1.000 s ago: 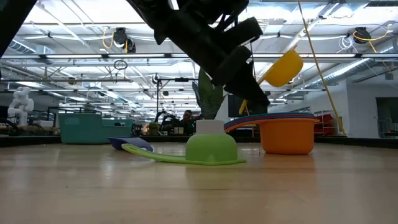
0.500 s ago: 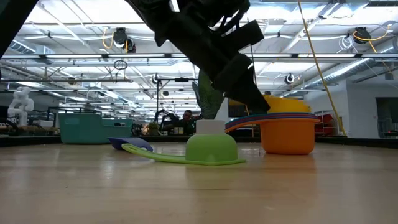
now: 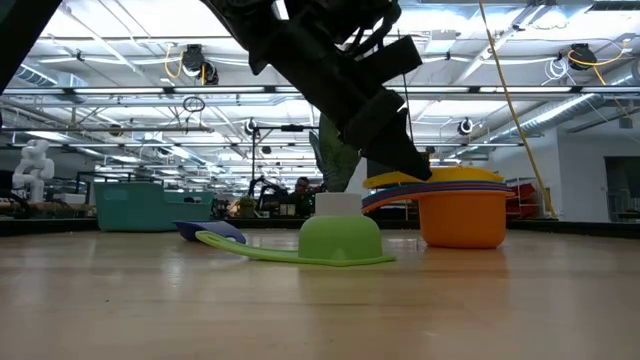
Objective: Nest measuring cups in basket
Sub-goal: Stack the yellow measuring cup on top of the light blue measuring cup, then stack the green measuring cup on top of the yellow measuring cup
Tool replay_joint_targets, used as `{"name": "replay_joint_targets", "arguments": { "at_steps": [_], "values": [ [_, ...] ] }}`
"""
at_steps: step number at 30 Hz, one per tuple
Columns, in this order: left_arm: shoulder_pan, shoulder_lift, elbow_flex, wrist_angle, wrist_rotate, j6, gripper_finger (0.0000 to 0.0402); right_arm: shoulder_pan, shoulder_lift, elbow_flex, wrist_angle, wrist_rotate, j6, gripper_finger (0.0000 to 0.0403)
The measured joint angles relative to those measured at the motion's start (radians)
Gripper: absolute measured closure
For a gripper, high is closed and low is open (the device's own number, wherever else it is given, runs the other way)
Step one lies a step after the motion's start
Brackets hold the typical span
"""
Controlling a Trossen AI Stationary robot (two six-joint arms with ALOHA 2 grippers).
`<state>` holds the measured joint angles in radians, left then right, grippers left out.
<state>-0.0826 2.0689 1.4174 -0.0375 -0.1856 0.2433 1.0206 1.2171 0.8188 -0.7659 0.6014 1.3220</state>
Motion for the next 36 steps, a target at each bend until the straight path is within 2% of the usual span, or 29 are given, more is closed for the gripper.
{"name": "replay_joint_targets", "arguments": {
  "at_steps": [6, 9, 13, 19, 22, 29, 32, 36],
  "values": [
    [0.000, -0.019, 0.000, -0.039, 0.003, -0.063, 0.0145, 0.000, 0.000, 0.000, 0.007, 0.000, -0.002, 0.0403],
    [0.000, -0.052, 0.012, -0.094, 0.059, -0.141, 0.0139, 0.000, 0.000, 0.000, 0.006, 0.000, -0.002, 0.0403],
    [0.000, -0.098, 0.027, -0.143, 0.069, -0.182, 0.0141, 0.000, 0.000, 0.000, 0.006, 0.005, -0.002, 0.0403],
    [0.004, -0.112, 0.028, -0.227, 0.070, -0.202, 0.0161, 0.000, 0.000, 0.000, 0.012, 0.007, 0.000, 0.0403],
    [0.004, -0.128, 0.028, -0.335, 0.071, -0.215, 0.0175, 0.000, 0.000, 0.000, 0.023, 0.007, 0.001, 0.0403],
    [-0.036, -0.258, 0.020, -0.654, 0.047, -0.339, 0.0216, 0.000, 0.000, 0.001, 0.029, 0.032, -0.014, 0.0403],
    [-0.081, -0.294, -0.013, -0.700, -0.004, -0.343, 0.0235, -0.006, 0.000, 0.001, 0.028, 0.063, -0.059, 0.0403],
    [-0.119, -0.325, -0.088, -0.717, -0.018, -0.323, 0.0251, -0.026, 0.000, 0.001, 0.025, 0.079, -0.096, 0.0403]
  ]
}}
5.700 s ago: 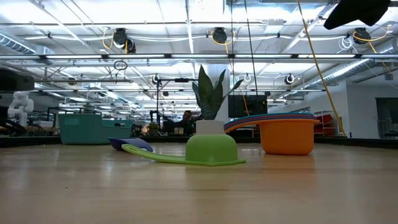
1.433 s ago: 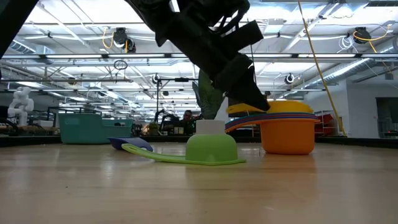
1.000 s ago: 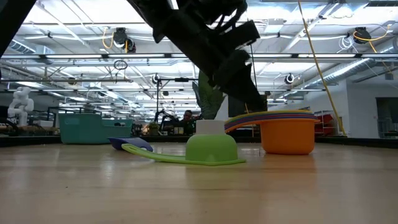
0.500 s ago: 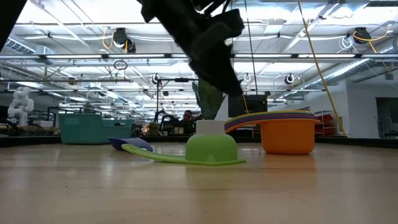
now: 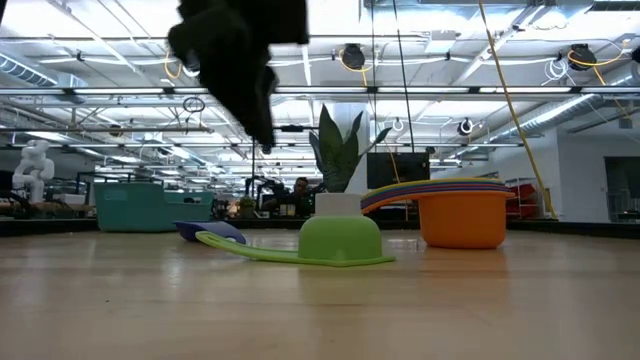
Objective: Nest measuring cups in basket
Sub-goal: Stack the green measuring cup on top of the yellow measuring cup
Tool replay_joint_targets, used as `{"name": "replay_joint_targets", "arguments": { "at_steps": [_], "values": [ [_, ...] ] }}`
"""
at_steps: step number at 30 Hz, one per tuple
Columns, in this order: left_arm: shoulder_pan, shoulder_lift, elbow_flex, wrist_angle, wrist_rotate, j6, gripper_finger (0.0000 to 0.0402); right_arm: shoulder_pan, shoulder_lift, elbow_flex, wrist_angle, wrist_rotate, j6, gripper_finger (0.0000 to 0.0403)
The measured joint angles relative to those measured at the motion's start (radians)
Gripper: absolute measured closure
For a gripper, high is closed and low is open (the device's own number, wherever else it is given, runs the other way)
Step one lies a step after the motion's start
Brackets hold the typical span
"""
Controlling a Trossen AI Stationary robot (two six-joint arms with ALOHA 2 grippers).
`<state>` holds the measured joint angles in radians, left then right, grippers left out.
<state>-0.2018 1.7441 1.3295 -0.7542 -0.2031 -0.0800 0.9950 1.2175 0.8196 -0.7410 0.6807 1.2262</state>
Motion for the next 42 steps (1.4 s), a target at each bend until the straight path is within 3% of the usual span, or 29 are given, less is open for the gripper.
{"name": "replay_joint_targets", "arguments": {
  "at_steps": [8, 16, 20, 24, 27, 33, 42],
  "values": [
    [-0.039, -0.011, -0.163, 0.128, 0.016, -0.063, 0.0236, -0.035, 0.000, 0.000, -0.004, -0.001, -0.040, 0.0403],
    [-0.166, -0.012, -0.234, 0.210, 0.016, 0.009, 0.0218, -0.070, 0.000, 0.000, -0.005, 0.000, -0.116, 0.0403],
    [-0.248, -0.012, -0.251, 0.211, -0.037, 0.143, 0.0218, -0.095, 0.000, 0.000, -0.005, 0.000, -0.157, 0.0403],
    [-0.328, -0.012, -0.278, 0.242, -0.186, 0.363, 0.0218, -0.122, 0.000, 0.000, -0.004, -0.001, -0.205, 0.0403],
    [-0.368, -0.012, -0.317, 0.351, -0.268, 0.535, 0.0218, -0.143, 0.000, 0.000, -0.004, -0.001, -0.242, 0.0403],
    [-0.370, -0.011, -0.386, 0.528, -0.238, 0.784, 0.0218, -0.192, 0.000, 0.000, -0.003, -0.001, -0.312, 0.0403],
    [-0.315, -0.011, -0.432, 0.527, -0.173, 0.904, 0.0218, -0.251, 0.000, 0.000, 0.017, -0.003, -0.384, 0.0403]
  ]
}}
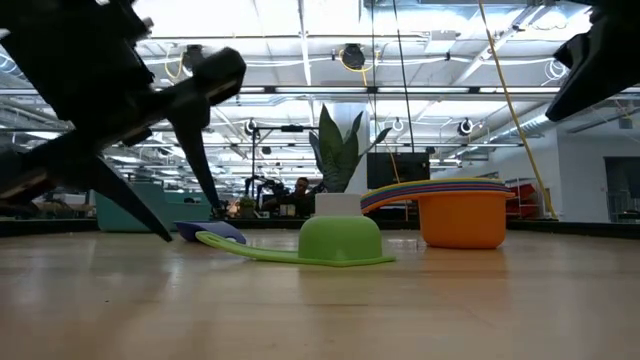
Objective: Nest measuring cups in basket
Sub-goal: Stack the green measuring cup on top of the yellow measuring cup
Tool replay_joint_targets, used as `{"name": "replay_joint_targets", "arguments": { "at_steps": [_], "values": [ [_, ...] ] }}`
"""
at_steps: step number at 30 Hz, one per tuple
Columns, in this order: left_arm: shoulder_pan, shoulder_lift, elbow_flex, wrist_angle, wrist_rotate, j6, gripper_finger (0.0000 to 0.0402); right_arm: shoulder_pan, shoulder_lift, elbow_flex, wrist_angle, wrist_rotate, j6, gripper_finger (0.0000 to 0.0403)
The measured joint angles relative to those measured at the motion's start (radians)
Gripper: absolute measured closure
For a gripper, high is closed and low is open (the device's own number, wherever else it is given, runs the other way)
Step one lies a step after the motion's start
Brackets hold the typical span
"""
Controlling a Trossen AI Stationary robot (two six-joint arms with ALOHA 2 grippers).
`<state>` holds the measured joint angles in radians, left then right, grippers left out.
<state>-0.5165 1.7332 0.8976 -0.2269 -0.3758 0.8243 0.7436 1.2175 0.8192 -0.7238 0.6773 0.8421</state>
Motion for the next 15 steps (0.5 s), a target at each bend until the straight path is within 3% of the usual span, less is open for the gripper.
{"name": "replay_joint_targets", "arguments": {
  "at_steps": [15],
  "values": [
    [0.059, 0.048, -0.043, 0.118, 0.084, 0.247, 0.0218, -0.024, 0.000, 0.000, 0.013, 0.001, -0.019, 0.0403]
  ]
}}
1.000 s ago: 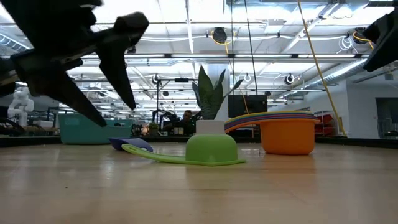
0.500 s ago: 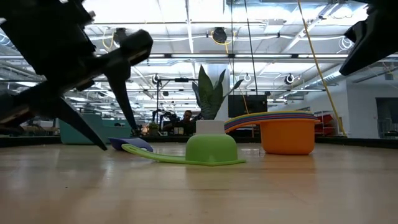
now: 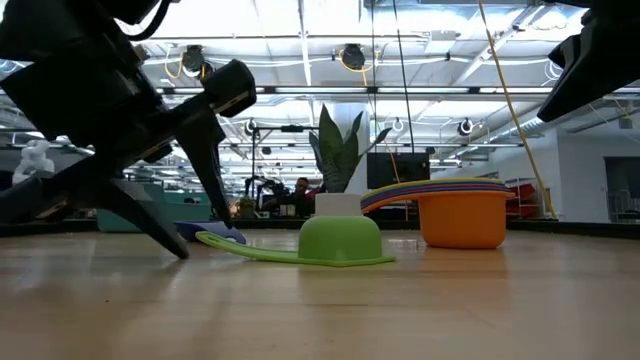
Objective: Nest measuring cups in basket
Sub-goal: Stack the green measuring cup on top of the yellow measuring cup
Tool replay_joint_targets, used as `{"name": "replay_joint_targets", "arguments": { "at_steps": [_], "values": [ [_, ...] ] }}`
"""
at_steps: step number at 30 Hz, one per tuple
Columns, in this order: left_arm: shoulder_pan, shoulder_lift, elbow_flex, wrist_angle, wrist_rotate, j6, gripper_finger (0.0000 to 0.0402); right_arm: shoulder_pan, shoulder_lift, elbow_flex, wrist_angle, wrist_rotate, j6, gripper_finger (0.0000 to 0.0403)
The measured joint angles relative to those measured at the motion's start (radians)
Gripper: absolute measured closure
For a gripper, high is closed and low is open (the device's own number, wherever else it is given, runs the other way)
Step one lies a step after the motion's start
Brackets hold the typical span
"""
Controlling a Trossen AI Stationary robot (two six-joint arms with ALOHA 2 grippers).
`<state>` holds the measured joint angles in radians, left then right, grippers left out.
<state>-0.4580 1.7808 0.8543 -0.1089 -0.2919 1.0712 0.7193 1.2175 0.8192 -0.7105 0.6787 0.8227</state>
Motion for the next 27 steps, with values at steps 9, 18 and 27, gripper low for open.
{"name": "replay_joint_targets", "arguments": {
  "at_steps": [9, 18, 27],
  "values": [
    [-0.002, 0.036, -0.002, 0.101, -0.014, 0.068, 0.0274, 0.000, 0.000, 0.000, 0.005, 0.001, 0.002, 0.0403],
    [0.013, 0.040, -0.002, 0.156, -0.004, 0.064, 0.0391, 0.000, 0.000, 0.000, 0.004, 0.002, -0.001, 0.0403],
    [0.098, -0.010, -0.004, 0.374, 0.090, -0.076, 0.0394, 0.000, -0.001, 0.000, 0.003, 0.054, -0.025, 0.0403]
  ]
}}
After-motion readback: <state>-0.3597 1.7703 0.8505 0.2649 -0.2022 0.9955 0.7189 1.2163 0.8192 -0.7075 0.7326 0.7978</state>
